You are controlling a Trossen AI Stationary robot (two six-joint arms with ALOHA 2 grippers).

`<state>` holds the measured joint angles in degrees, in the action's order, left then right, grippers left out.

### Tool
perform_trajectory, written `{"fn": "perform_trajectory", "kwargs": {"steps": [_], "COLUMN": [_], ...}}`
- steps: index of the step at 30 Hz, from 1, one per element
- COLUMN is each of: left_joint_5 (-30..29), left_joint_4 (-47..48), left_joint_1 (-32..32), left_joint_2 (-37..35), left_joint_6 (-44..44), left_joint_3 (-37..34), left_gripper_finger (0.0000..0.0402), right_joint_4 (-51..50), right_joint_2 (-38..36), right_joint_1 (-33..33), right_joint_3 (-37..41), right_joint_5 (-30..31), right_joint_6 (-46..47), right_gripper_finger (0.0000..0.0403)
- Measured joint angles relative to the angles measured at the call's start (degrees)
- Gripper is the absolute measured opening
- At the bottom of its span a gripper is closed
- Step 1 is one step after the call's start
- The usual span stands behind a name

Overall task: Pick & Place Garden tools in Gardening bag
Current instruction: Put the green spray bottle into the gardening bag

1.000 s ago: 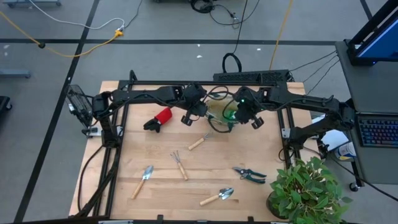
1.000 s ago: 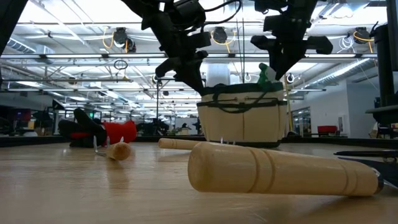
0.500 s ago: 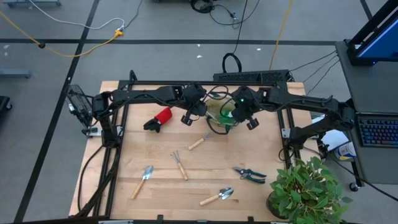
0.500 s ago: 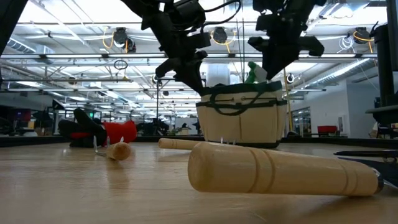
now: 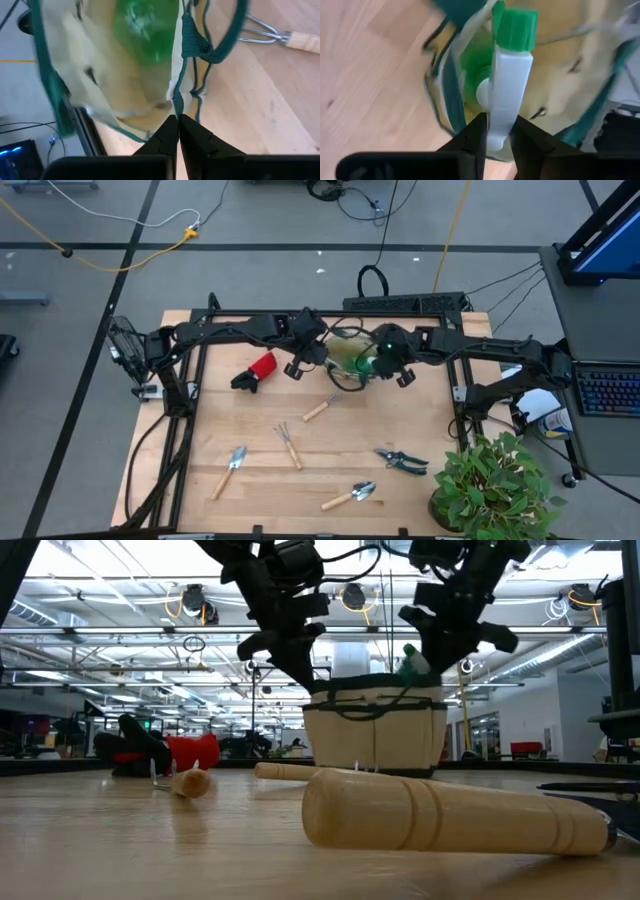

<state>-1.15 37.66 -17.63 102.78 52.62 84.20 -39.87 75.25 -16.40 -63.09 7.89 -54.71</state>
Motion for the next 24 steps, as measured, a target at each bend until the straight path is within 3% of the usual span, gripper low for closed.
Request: {"fn": "perform_trajectory", "kwargs": {"steps": [6, 15, 24], "left_joint_5": [0.02, 0.2, -0.22], "left_joint_4": [-1.23, -1.84, -5.33], "left_joint_1": [-0.46, -0.22, 1.39], "left_joint_2": [0.07, 0.11, 0.11], "left_joint_6": [0.0, -0.71, -1.82], "left_joint_3": [-0.02, -0.02, -0.02], "left_gripper_finger": [0.0023, 0.0006, 0.0043], "right_joint_4": [5.83, 10.13, 16.65], "right_joint_2": [0.0, 0.0, 5.12], "right_joint_1": [0.02, 0.0, -0.1], "right_joint_3": [0.0, 0.0, -0.02], "right_joint_5": [-1.13, -3.64, -3.59], "right_joint_6": [-1.34, -2.35, -0.33], "right_gripper_finger": [0.0076, 0.005, 0.0049]}}
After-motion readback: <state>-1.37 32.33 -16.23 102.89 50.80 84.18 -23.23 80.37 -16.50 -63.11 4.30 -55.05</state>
